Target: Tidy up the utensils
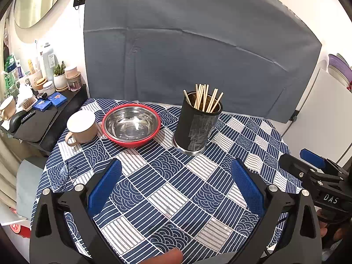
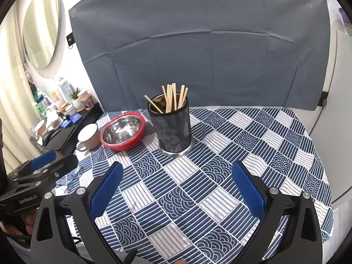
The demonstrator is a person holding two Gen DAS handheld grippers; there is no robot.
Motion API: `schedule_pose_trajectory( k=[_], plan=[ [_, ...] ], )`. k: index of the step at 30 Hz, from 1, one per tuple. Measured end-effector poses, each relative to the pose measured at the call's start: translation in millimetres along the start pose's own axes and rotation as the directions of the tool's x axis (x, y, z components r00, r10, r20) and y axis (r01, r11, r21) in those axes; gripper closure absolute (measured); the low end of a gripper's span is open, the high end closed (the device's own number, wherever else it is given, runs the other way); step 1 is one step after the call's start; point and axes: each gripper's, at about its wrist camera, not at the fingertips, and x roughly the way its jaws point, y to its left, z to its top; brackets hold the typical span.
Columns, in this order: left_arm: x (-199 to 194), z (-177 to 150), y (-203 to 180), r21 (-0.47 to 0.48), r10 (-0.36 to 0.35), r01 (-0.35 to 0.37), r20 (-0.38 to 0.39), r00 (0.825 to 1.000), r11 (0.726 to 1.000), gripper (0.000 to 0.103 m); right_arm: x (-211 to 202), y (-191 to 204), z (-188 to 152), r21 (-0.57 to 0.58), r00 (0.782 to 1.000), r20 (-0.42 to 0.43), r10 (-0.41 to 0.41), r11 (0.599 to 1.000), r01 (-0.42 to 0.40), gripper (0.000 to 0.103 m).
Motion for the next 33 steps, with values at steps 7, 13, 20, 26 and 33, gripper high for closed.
schedule_pose_trajectory(
  k=[7, 13, 20, 26, 33],
  plan=[
    [1.7, 0.1, -1.2, 0.005, 0.006, -0.006, -0.007, 1.0, 1.0, 0.006, 2.2, -1.7, 0.6, -0.001, 1.0, -0.004, 0.007, 1.0, -0.007, 0.008],
    [2.6, -0.4, -1.5, 0.011, 0.005, -0.005, -0.012, 1.0, 1.0, 0.006, 3.2, -2.4, -0.1, 0.002, 1.0, -0.009, 0.008, 1.0, -0.008, 0.008],
    [0.9, -0.2, -3.4, 0.024, 0.011, -0.011, 0.003, 1.0, 1.0, 0.006, 3.6, -2.0, 0.0, 0.001, 1.0, -0.008, 0.009, 1.0, -0.009, 0.008],
    [2.7, 0.7, -1.8, 0.021, 0.003, -0.003, -0.003, 1.0, 1.0, 0.006, 5.8, -1.0, -0.2, 0.001, 1.0, -0.011, 0.007, 1.0, -0.007, 0.008],
    [3.0, 0.1, -3.6, 0.032, 0.006, -0.005, -0.003, 1.0, 0.999, 0.006, 6.0, 0.4, -0.4, -0.003, 1.0, -0.012, 0.008, 1.0, -0.008, 0.008]
  ],
)
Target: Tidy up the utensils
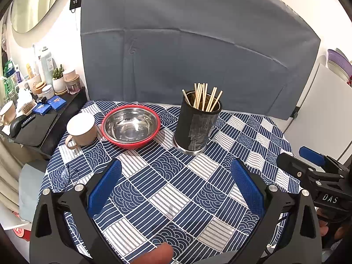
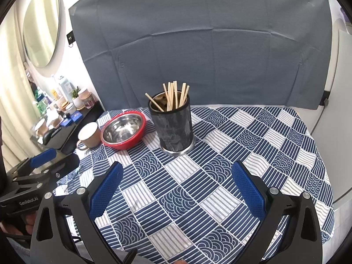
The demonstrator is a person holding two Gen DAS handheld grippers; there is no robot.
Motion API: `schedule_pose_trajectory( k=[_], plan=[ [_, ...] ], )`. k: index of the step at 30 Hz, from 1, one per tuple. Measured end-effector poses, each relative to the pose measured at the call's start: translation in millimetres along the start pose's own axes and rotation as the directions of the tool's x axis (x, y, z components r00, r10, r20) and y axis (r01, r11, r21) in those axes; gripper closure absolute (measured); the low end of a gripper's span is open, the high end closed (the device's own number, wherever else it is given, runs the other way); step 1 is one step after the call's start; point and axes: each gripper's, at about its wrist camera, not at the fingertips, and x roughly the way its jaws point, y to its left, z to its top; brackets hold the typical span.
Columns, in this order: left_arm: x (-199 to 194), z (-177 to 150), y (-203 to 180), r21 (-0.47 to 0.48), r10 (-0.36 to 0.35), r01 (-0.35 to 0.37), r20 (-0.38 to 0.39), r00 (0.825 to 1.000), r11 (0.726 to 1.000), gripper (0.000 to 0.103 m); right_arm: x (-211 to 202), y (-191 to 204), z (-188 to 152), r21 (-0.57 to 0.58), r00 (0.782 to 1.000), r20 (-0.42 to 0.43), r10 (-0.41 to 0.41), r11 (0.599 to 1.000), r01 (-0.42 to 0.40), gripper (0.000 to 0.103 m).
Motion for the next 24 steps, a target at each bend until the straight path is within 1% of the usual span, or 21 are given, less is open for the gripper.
schedule_pose_trajectory(
  k=[17, 19, 22, 24],
  plan=[
    [-0.1, -1.9, -1.4, 0.007, 0.024, -0.024, -0.004, 1.0, 1.0, 0.006, -0.6, -0.5, 0.6, 0.006, 1.0, -0.001, 0.004, 1.0, -0.004, 0.008],
    [-0.9, -2.1, -0.7, 0.004, 0.017, -0.017, -0.002, 1.0, 1.0, 0.006, -1.0, -0.5, 0.5, 0.005, 1.0, -0.001, 0.005, 1.0, -0.005, 0.008],
    [0.2, -1.6, -1.3, 0.008, 0.05, -0.05, -0.009, 0.999, 0.999, 0.006, -1.3, -1.0, 0.0, 0.004, 1.0, -0.002, 0.005, 1.0, -0.005, 0.008],
    [0.6, -1.6, -2.1, 0.013, 0.047, -0.047, -0.013, 0.999, 0.999, 0.006, -1.6, -0.9, -0.4, 0.005, 1.0, -0.002, 0.005, 1.0, -0.005, 0.008]
  ],
)
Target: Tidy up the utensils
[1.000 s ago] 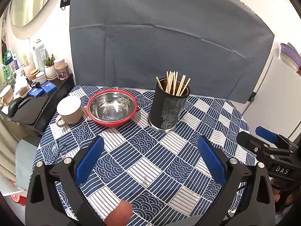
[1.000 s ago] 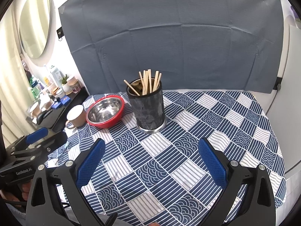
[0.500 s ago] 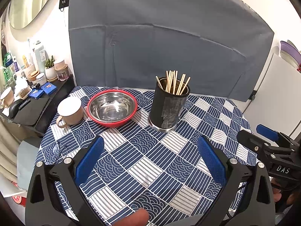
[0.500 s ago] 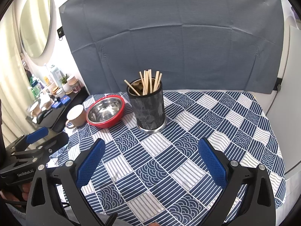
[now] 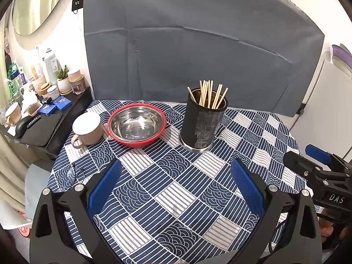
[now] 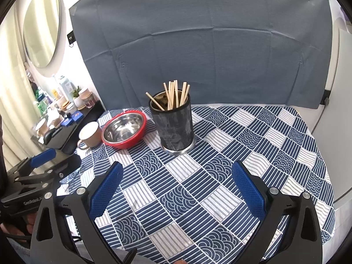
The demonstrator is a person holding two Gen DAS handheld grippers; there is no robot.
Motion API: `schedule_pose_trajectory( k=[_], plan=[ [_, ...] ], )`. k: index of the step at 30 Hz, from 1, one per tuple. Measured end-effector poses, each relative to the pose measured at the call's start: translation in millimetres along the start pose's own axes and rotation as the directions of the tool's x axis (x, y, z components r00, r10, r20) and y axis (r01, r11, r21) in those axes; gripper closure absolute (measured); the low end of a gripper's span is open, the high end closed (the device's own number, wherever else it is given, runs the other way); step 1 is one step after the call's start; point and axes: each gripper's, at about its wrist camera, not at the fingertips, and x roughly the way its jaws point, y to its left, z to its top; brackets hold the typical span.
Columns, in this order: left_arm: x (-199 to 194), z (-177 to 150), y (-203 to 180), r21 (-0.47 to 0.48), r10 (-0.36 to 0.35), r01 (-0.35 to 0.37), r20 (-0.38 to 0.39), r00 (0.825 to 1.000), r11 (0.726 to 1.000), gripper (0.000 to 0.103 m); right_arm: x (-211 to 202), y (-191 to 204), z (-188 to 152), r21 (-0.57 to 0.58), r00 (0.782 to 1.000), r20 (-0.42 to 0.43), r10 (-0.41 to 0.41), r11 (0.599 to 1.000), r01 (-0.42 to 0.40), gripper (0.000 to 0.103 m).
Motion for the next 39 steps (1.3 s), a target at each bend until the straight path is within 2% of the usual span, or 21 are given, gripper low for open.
schedule_pose_trajectory(
  k=[13, 17, 26, 39],
  plan=[
    [1.3, -0.7, 0.0, 0.011, 0.01, -0.01, -0.009, 1.0, 1.0, 0.006, -1.2, 0.5, -1.5, 0.003, 1.0, -0.001, -0.009, 1.0, 0.01, 0.008],
    [-0.8, -1.2, 3.8, -0.007, -0.015, 0.015, 0.004, 1.0, 1.0, 0.006, -1.1, 0.3, -1.8, 0.006, 1.0, -0.005, -0.012, 1.0, 0.012, 0.008],
    [4.9, -1.6, 3.9, -0.006, 0.021, -0.021, -0.026, 0.999, 1.0, 0.006, -2.2, 0.9, -1.3, 0.005, 1.0, -0.003, -0.013, 1.0, 0.013, 0.008],
    [5.6, -2.6, 2.9, 0.006, 0.02, -0.02, -0.035, 0.999, 1.0, 0.006, -2.0, 0.8, -0.8, 0.003, 1.0, -0.006, -0.012, 1.0, 0.012, 0.008]
  ],
)
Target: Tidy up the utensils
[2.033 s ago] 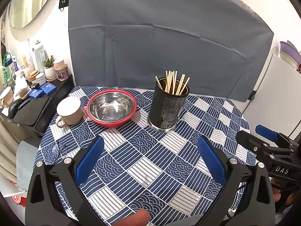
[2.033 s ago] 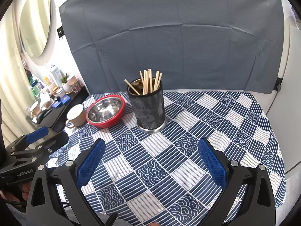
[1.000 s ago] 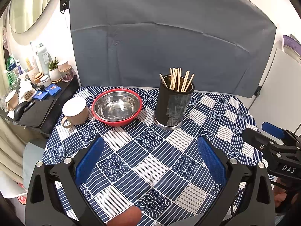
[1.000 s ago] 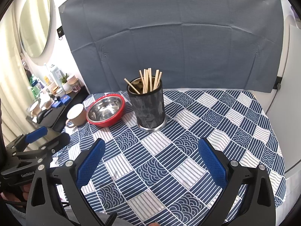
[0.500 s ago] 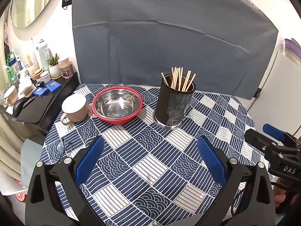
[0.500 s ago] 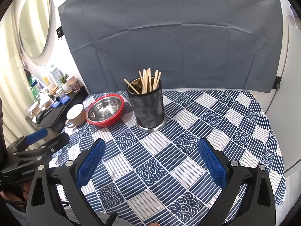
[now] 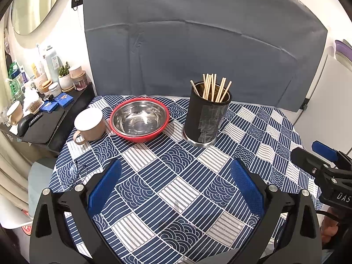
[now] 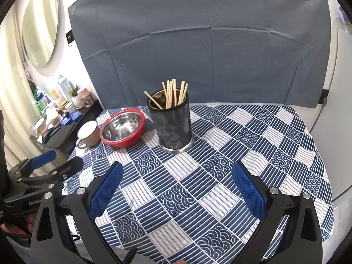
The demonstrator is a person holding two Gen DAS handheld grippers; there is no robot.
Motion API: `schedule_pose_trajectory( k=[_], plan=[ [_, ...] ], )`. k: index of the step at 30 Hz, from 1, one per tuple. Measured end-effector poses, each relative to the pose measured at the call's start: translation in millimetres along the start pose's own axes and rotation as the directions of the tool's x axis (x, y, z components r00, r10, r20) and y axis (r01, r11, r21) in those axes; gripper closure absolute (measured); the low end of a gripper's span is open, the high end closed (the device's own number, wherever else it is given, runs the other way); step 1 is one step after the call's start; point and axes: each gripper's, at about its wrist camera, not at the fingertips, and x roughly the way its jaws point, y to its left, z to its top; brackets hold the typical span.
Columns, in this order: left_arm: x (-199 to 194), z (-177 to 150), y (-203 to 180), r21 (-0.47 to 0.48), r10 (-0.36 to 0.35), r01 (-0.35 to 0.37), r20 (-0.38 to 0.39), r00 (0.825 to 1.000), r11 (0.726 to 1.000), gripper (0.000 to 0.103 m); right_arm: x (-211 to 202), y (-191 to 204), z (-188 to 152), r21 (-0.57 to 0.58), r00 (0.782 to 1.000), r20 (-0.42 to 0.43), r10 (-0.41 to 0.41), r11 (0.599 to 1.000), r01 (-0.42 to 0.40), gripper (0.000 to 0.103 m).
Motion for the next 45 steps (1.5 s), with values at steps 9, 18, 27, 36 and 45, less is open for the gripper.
schedule_pose_trajectory(
  k=[9, 18, 27, 36, 45],
  plan=[
    [2, -2, -2, 0.012, -0.001, 0.001, -0.011, 1.0, 1.0, 0.006, 1, 0, -1, 0.0, 1.0, -0.002, -0.002, 1.0, 0.002, 0.008],
    [3, -2, -2, 0.018, 0.001, -0.001, -0.012, 1.0, 1.0, 0.006, 3, 0, -2, 0.002, 1.0, -0.006, 0.0, 1.0, 0.0, 0.008],
    [2, -1, 1, -0.002, 0.025, -0.025, -0.009, 1.0, 1.0, 0.006, 5, 0, -4, 0.003, 1.0, -0.013, 0.0, 1.0, 0.0, 0.008],
    [6, -3, 2, -0.008, 0.017, -0.017, -0.04, 0.999, 1.0, 0.006, 7, -1, -6, 0.007, 1.0, -0.031, -0.002, 1.0, 0.002, 0.008],
    [11, -3, 2, 0.0, 0.022, -0.022, -0.069, 0.997, 1.0, 0.006, 11, -3, -7, 0.015, 0.998, -0.056, -0.009, 1.0, 0.01, 0.008]
  ],
)
